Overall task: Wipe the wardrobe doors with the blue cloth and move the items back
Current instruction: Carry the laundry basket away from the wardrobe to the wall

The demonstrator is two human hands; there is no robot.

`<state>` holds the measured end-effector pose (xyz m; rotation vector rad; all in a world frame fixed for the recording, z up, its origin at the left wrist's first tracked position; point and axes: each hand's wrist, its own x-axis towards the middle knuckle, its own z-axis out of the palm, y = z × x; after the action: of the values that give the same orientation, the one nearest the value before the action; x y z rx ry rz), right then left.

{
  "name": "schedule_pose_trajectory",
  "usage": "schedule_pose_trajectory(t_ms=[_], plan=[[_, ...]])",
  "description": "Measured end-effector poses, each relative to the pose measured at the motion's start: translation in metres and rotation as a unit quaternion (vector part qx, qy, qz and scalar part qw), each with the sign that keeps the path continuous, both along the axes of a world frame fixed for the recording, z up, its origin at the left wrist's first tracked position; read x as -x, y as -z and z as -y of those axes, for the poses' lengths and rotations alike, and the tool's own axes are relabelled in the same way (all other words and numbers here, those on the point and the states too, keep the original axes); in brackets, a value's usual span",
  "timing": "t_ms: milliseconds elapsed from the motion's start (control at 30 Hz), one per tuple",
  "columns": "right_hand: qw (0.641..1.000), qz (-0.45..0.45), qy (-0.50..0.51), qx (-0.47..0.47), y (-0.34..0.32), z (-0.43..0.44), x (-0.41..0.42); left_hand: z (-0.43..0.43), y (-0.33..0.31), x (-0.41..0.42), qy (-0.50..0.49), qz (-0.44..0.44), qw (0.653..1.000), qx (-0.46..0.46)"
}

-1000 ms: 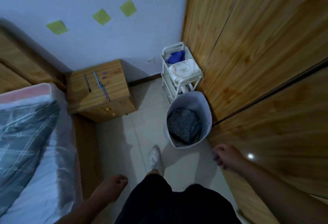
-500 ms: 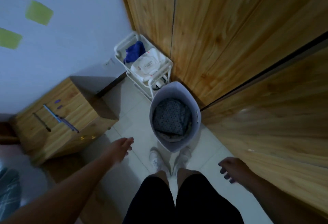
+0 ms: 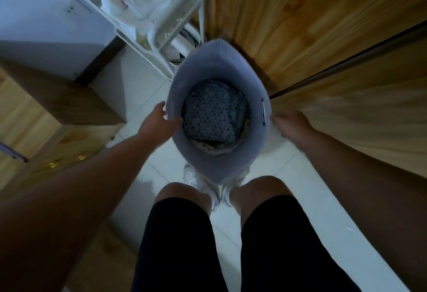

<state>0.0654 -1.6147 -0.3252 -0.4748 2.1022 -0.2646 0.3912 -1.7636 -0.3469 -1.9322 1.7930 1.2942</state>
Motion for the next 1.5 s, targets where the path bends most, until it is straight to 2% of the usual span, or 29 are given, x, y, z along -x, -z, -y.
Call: schedule_pose_trajectory(t_ms=[167, 267, 333, 500, 667, 900, 1033, 1133, 1333, 1500], plan=[[0.999, 0.032, 0.004, 0.011, 0.040, 0.004, -0.008, 0.002, 0.035, 0.013, -0.024, 0.008, 1.000, 0.002], [0.999, 0.035, -0.011, 0.012, 0.046, 0.007, -0.016, 0.003, 0.042, 0.011, -0.081, -0.047, 0.990, -0.101], [0.999, 0.027, -0.030, 0.005, 0.044, 0.007, -0.019, 0.003, 0.039, 0.007, -0.111, -0.067, 0.980, -0.150], [0.998, 0.021, -0.056, 0.008, 0.012, -0.003, -0.015, -0.003, 0.013, -0.009, -0.123, -0.072, 0.978, -0.154], [0.998, 0.017, -0.051, 0.014, -0.052, -0.021, -0.011, -0.019, -0.054, -0.025, -0.152, -0.074, 0.973, -0.158], [0.998, 0.000, -0.046, 0.036, -0.193, -0.040, -0.012, -0.033, -0.216, -0.034, -0.155, -0.092, 0.968, -0.173], [0.999, 0.010, -0.007, 0.052, -0.256, -0.055, -0.003, -0.034, -0.295, -0.037, -0.142, -0.095, 0.970, -0.171], [0.997, 0.033, 0.044, 0.061, -0.284, -0.070, -0.001, -0.030, -0.328, -0.044, -0.123, -0.092, 0.972, -0.179], [0.986, 0.075, 0.150, -0.020, -0.296, -0.119, -0.016, -0.015, -0.335, -0.038, -0.086, -0.063, 0.978, -0.181], [0.942, 0.038, 0.331, -0.030, -0.309, -0.173, -0.050, 0.000, -0.339, 0.006, 0.007, -0.075, 0.979, -0.188]])
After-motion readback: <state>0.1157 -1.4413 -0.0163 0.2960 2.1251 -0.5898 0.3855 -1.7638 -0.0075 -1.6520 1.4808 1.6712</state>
